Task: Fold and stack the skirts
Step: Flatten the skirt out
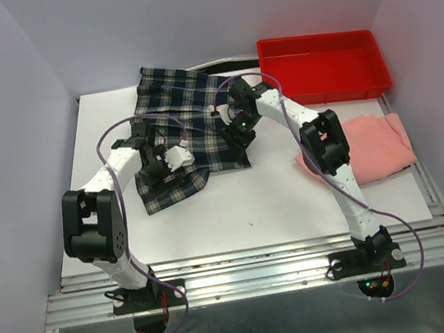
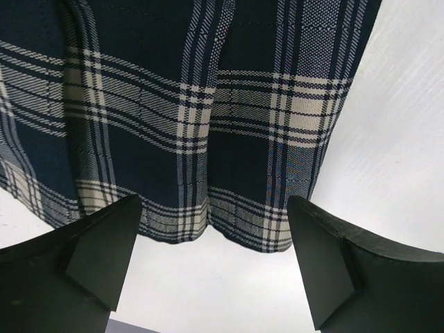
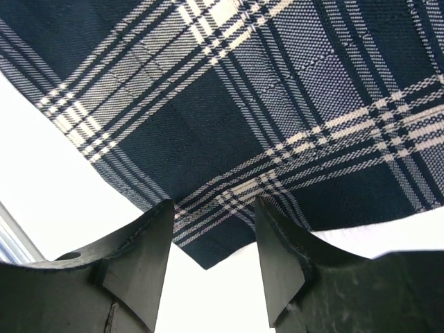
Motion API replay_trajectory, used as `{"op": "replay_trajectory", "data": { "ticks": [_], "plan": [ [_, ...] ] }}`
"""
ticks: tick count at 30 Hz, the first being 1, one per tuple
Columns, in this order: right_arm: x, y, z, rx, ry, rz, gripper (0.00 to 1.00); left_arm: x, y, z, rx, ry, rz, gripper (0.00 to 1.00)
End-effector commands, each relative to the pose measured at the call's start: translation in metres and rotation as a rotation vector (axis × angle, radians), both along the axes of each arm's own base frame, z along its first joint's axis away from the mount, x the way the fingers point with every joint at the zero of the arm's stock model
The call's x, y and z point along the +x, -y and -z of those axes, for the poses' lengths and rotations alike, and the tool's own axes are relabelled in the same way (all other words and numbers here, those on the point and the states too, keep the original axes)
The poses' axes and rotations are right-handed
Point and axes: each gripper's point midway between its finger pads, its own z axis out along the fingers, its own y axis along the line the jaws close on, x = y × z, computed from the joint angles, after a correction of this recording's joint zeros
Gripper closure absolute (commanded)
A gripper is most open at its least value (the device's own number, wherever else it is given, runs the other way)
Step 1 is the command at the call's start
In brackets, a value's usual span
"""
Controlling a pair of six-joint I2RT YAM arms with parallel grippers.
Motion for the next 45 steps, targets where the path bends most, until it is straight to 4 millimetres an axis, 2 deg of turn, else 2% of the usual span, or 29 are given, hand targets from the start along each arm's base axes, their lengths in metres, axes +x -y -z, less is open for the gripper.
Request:
{"op": "replay_trajectory", "data": {
  "ticks": [1, 4, 6, 8, 11, 12, 14, 15, 16, 17, 18, 20, 21, 22, 24, 25, 26, 27, 29, 30, 31, 35, 37, 39, 40, 42, 43, 44, 45],
  "plan": [
    [-0.014, 0.005, 0.029, -0.072, -0.03, -0.052, 0.46, 0.005, -0.008, 0.02, 0.029, 0.02, -0.028, 0.02],
    [-0.022, 0.021, 0.058, -0.147, -0.048, -0.081, 0.49, 0.012, -0.02, 0.034, 0.089, 0.067, -0.052, 0.09],
    [-0.028, 0.037, 0.08, -0.212, -0.034, -0.106, 0.51, 0.019, -0.032, 0.042, 0.154, 0.114, -0.065, 0.2],
    [-0.032, 0.051, 0.097, -0.265, -0.011, -0.129, 0.52, 0.028, -0.046, 0.041, 0.218, 0.165, -0.084, 0.23],
    [-0.034, 0.063, 0.107, -0.319, 0.001, -0.142, 0.53, 0.029, -0.058, 0.044, 0.26, 0.177, -0.101, 0.49],
    [-0.035, 0.066, 0.111, -0.328, 0.005, -0.155, 0.54, 0.031, -0.063, 0.04, 0.268, 0.187, -0.117, 0.72],
    [-0.033, 0.07, 0.114, -0.347, 0.023, -0.162, 0.55, 0.04, -0.072, 0.021, 0.268, 0.241, -0.157, 0.94],
    [-0.034, 0.072, 0.115, -0.355, 0.025, -0.166, 0.55, 0.049, -0.081, 0.006, 0.267, 0.289, -0.194, 1.0],
    [-0.033, 0.074, 0.115, -0.362, 0.028, -0.166, 0.55, 0.054, -0.087, -0.007, 0.266, 0.329, -0.211, 1.0],
    [-0.031, 0.075, 0.115, -0.372, 0.042, -0.169, 0.55, 0.066, -0.093, -0.036, 0.262, 0.431, -0.235, 1.0],
    [-0.031, 0.077, 0.115, -0.377, 0.045, -0.173, 0.55, 0.071, -0.099, -0.052, 0.258, 0.486, -0.251, 1.0],
    [-0.032, 0.08, 0.115, -0.387, 0.05, -0.177, 0.56, 0.069, -0.112, -0.081, 0.267, 0.588, -0.257, 1.0],
    [-0.032, 0.081, 0.115, -0.387, 0.055, -0.185, 0.56, 0.065, -0.113, -0.077, 0.29, 0.609, -0.205, 1.0],
    [-0.032, 0.081, 0.113, -0.387, 0.06, -0.189, 0.56, 0.061, -0.114, -0.089, 0.296, 0.657, -0.183, 1.0],
    [-0.033, 0.083, 0.11, -0.388, 0.07, -0.197, 0.56, 0.051, -0.113, -0.079, 0.32, 0.697, -0.12, 1.0],
    [-0.033, 0.083, 0.109, -0.385, 0.073, -0.202, 0.57, 0.05, -0.112, -0.091, 0.323, 0.754, -0.109, 1.0],
    [-0.034, 0.083, 0.108, -0.381, 0.075, -0.21, 0.57, 0.044, -0.108, -0.084, 0.312, 0.735, -0.074, 1.0],
    [-0.033, 0.082, 0.102, -0.371, 0.088, -0.217, 0.57, 0.037, -0.104, -0.079, 0.298, 0.698, -0.044, 0.89],
    [-0.033, 0.078, 0.092, -0.345, 0.094, -0.231, 0.55, 0.024, -0.091, -0.078, 0.231, 0.625, 0.007, 0.58],
    [-0.033, 0.072, 0.082, -0.313, 0.094, -0.247, 0.53, 0.004, -0.076, -0.066, 0.154, 0.519, 0.056, 0.48],
    [-0.031, 0.066, 0.068, -0.282, 0.11, -0.248, 0.48, 0.004, -0.07, -0.081, 0.112, 0.524, 0.062, 0.36],
    [-0.02, 0.028, -0.003, -0.087, 0.148, -0.277, 0.37, -0.01, -0.042, -0.101, -0.067, 0.44, 0.034, 0.32],
    [-0.008, 0.01, -0.041, -0.009, 0.192, -0.235, 0.34, -0.001, -0.036, -0.114, -0.126, 0.452, -0.026, 0.35],
    [0.0, -0.008, -0.065, 0.08, 0.216, -0.207, 0.34, 0.01, -0.031, -0.11, -0.181, 0.41, -0.102, 0.36],
    [0.006, -0.015, -0.075, 0.111, 0.233, -0.182, 0.33, 0.024, -0.029, -0.11, -0.199, 0.393, -0.133, 0.38],
    [0.024, -0.028, -0.074, 0.142, 0.263, -0.117, 0.32, 0.042, -0.025, -0.106, -0.247, 0.364, -0.22, 0.41],
    [0.03, -0.03, -0.068, 0.142, 0.263, -0.098, 0.32, 0.058, -0.023, -0.115, -0.272, 0.376, -0.248, 0.41],
    [0.04, -0.032, -0.064, 0.13, 0.284, -0.073, 0.32, 0.072, -0.02, -0.095, -0.281, 0.322, -0.286, 0.41],
    [0.05, -0.036, -0.045, 0.123, 0.279, -0.048, 0.32, 0.093, -0.02, -0.083, -0.281, 0.298, -0.337, 0.41]
  ]
}}
